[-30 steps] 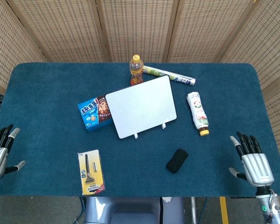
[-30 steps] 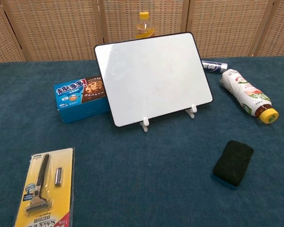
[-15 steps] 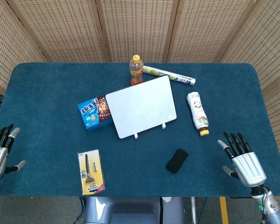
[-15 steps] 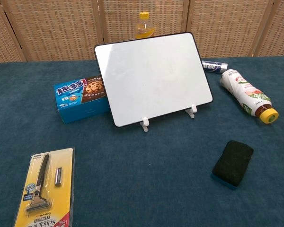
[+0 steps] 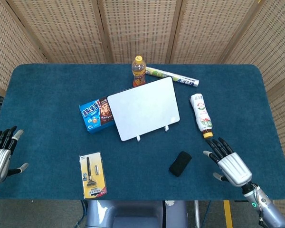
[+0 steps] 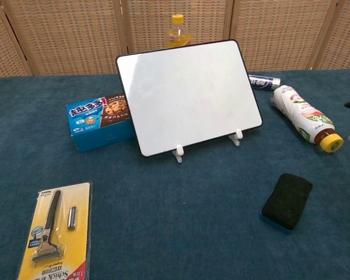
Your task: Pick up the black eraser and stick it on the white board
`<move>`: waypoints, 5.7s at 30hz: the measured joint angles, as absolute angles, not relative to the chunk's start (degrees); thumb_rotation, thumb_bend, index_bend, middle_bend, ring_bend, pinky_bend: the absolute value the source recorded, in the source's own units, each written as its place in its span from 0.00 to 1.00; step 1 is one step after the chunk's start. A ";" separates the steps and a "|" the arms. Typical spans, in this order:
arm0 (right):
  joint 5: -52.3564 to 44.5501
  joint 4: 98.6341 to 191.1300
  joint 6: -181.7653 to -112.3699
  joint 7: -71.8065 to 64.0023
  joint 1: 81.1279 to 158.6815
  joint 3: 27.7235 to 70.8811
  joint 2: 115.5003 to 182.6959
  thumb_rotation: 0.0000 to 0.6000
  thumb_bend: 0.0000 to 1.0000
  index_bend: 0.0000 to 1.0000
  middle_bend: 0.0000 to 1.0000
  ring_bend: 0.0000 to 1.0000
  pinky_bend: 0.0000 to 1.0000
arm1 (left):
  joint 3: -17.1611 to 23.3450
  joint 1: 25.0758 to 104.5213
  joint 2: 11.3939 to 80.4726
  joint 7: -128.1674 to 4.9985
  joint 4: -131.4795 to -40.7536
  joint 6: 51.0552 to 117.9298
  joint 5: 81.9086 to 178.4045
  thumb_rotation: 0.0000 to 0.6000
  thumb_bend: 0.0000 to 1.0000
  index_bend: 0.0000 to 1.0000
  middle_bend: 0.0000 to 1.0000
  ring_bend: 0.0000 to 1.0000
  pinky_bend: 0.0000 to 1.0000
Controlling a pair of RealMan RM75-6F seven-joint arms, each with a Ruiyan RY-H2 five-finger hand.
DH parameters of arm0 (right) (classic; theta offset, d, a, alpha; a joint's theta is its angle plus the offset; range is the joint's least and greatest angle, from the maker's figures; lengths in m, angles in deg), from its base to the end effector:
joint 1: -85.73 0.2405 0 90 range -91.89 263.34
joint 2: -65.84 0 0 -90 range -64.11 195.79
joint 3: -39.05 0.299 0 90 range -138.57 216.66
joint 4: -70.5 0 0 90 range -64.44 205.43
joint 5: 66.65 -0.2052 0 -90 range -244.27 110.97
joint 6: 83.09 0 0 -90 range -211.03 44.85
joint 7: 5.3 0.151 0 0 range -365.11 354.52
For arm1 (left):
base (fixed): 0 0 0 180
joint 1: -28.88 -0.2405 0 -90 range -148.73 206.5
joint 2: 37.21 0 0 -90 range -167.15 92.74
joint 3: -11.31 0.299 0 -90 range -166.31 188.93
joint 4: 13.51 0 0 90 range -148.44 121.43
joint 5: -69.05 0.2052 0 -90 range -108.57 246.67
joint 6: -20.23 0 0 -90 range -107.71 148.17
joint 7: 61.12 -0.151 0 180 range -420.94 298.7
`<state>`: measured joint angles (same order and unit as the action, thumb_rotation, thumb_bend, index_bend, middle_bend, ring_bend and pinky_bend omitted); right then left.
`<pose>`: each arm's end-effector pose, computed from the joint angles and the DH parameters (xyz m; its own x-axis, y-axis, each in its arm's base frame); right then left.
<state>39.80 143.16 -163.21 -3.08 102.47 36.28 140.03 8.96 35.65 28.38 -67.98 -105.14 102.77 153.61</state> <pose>-0.3267 -0.2353 0.0991 0.5856 -0.0541 0.8088 -0.7104 -0.5148 0.4800 -0.3486 0.2006 0.1680 0.4899 0.0416 0.8708 0.8718 -0.0206 -0.4894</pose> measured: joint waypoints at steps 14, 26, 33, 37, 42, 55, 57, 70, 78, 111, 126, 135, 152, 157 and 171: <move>40.70 150.15 -156.87 -5.49 108.27 35.76 139.27 1.00 0.10 0.31 0.03 0.00 0.02 | 8.86 35.64 28.61 -67.76 -104.80 103.10 153.54 1.00 0.12 0.00 0.00 0.00 0.00; 39.46 149.80 -154.24 -5.86 111.16 36.59 141.85 1.00 0.10 0.31 0.03 0.00 0.02 | 8.86 35.72 28.71 -68.21 -104.91 102.90 153.23 1.00 0.12 0.00 0.00 0.00 0.00; 38.94 148.31 -152.69 -6.05 112.53 36.54 144.45 1.00 0.10 0.31 0.03 0.00 0.02 | 8.77 35.87 28.62 -67.95 -104.90 102.49 152.81 1.00 0.12 0.00 0.00 0.00 0.00; 38.78 148.24 -151.91 -6.90 113.33 36.54 145.45 1.00 0.10 0.32 0.03 0.00 0.02 | 8.79 35.85 28.54 -67.72 -104.93 102.61 152.94 1.00 0.12 0.00 0.00 0.00 0.00; 38.62 148.27 -150.31 -8.24 114.51 36.28 146.54 1.00 0.10 0.32 0.03 0.00 0.02 | 8.75 35.75 28.36 -67.28 -104.92 102.69 152.74 1.00 0.12 0.00 0.00 0.00 0.00; 38.01 145.76 -148.52 -10.78 116.57 35.71 148.20 1.00 0.10 0.32 0.03 0.00 0.02 | 8.70 35.90 28.60 -67.98 -104.94 102.43 152.45 1.00 0.12 0.00 0.00 0.00 0.00; 37.80 145.35 -148.32 -10.75 116.83 35.66 148.48 1.00 0.10 0.32 0.03 0.00 0.02 | 8.69 35.94 28.64 -68.05 -104.96 102.30 152.32 1.00 0.12 0.00 0.00 0.00 0.00; 36.34 144.72 -146.70 -12.91 117.89 35.32 149.68 1.00 0.10 0.33 0.03 0.00 0.02 | 8.75 36.11 28.67 -67.97 -104.91 102.02 152.29 1.00 0.12 0.00 0.00 0.00 0.00; 35.82 145.10 -146.18 -14.31 118.29 35.37 149.91 1.00 0.10 0.33 0.03 0.00 0.02 | 8.87 36.12 28.71 -68.17 -104.94 102.09 152.49 1.00 0.12 0.00 0.00 0.00 0.00; 32.84 144.78 -144.17 -18.75 118.80 34.56 150.85 1.00 0.10 0.40 0.03 0.00 0.02 | 9.10 36.06 28.48 -67.30 -105.04 102.31 152.95 1.00 0.12 0.00 0.00 0.00 0.00; 32.58 144.24 -144.32 -19.12 118.63 34.03 151.36 1.00 0.13 0.49 0.02 0.00 0.02 | 9.14 36.02 28.28 -66.65 -105.10 102.37 153.11 1.00 0.12 0.00 0.00 0.00 0.00; 32.77 143.98 -146.59 -19.64 118.19 34.58 151.16 1.00 0.13 0.55 0.05 0.00 0.02 | 9.02 35.94 28.08 -65.99 -105.11 102.62 153.09 1.00 0.12 0.00 0.00 0.00 0.00; 31.86 145.77 -148.72 -23.22 117.75 36.52 148.94 1.00 0.13 0.56 0.05 0.00 0.02 | 8.86 35.69 27.95 -65.42 -105.07 103.22 153.23 1.00 0.12 0.00 0.00 0.00 0.00; 30.82 146.66 -149.63 -23.68 117.43 37.58 148.27 1.00 0.13 0.56 0.05 0.00 0.02 | 8.85 35.72 27.90 -65.33 -105.09 103.10 153.15 1.00 0.12 0.00 0.00 0.00 0.00; 27.76 145.51 -155.96 -19.61 115.21 41.41 148.79 1.00 0.13 0.56 0.05 0.00 0.02 | 8.98 35.64 27.99 -65.91 -105.42 103.35 153.56 1.00 0.12 0.00 0.00 0.00 0.00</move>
<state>27.76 145.51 -155.96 -19.61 115.21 41.41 148.79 8.98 35.64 27.99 -65.91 -105.42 103.35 153.56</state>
